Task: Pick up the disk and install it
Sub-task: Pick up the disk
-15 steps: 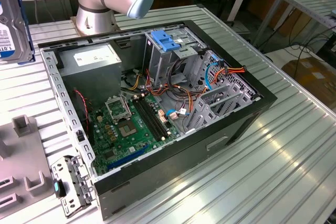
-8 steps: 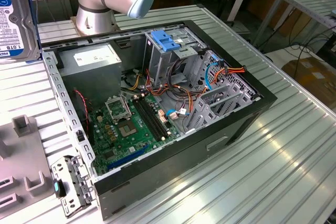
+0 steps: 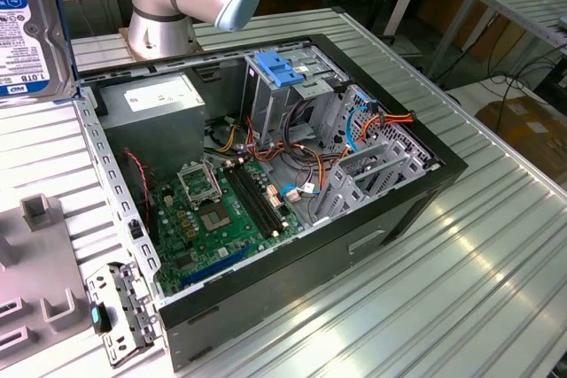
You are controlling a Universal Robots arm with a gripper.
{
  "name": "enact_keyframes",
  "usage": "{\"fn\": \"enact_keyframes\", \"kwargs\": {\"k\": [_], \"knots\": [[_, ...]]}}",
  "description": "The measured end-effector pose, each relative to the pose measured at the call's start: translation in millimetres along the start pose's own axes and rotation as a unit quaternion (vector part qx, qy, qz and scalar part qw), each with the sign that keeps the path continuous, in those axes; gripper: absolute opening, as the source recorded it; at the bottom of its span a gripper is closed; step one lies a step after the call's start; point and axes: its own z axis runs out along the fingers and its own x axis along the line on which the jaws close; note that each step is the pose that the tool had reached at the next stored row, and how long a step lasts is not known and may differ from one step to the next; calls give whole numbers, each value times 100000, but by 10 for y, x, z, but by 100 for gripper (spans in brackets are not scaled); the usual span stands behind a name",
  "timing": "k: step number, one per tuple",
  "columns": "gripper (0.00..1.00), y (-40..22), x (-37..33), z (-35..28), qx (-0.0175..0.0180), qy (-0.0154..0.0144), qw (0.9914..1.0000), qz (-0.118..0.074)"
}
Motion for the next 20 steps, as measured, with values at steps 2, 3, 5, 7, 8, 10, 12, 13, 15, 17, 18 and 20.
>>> {"fn": "enact_keyframes", "kwargs": {"k": [2, 3, 5, 7, 8, 10, 12, 13, 15, 17, 18, 20], "knots": [[37, 0, 0, 0, 360, 15, 99999, -2], [37, 0, 1, 1, 504, 11, 99999, -4], [37, -5, 15, 3, 553, 4, 99998, -3], [37, -16, 41, 4, 552, 10, 99998, 2], [37, -26, 78, 5, 549, 10, 99998, 1], [37, -37, 106, 5, 550, 7, 99998, -1], [37, -68, 133, 4, 549, 11, 99998, 1], [37, -78, 139, 4, 550, 9, 99998, 1], [37, -103, 147, 3, 548, 10, 99998, 2], [37, -135, 153, 2, 551, 8, 99998, 2], [37, -155, 156, 1, 553, 8, 99998, -3], [37, -193, 160, -2, 550, 11, 99998, -2]]}}
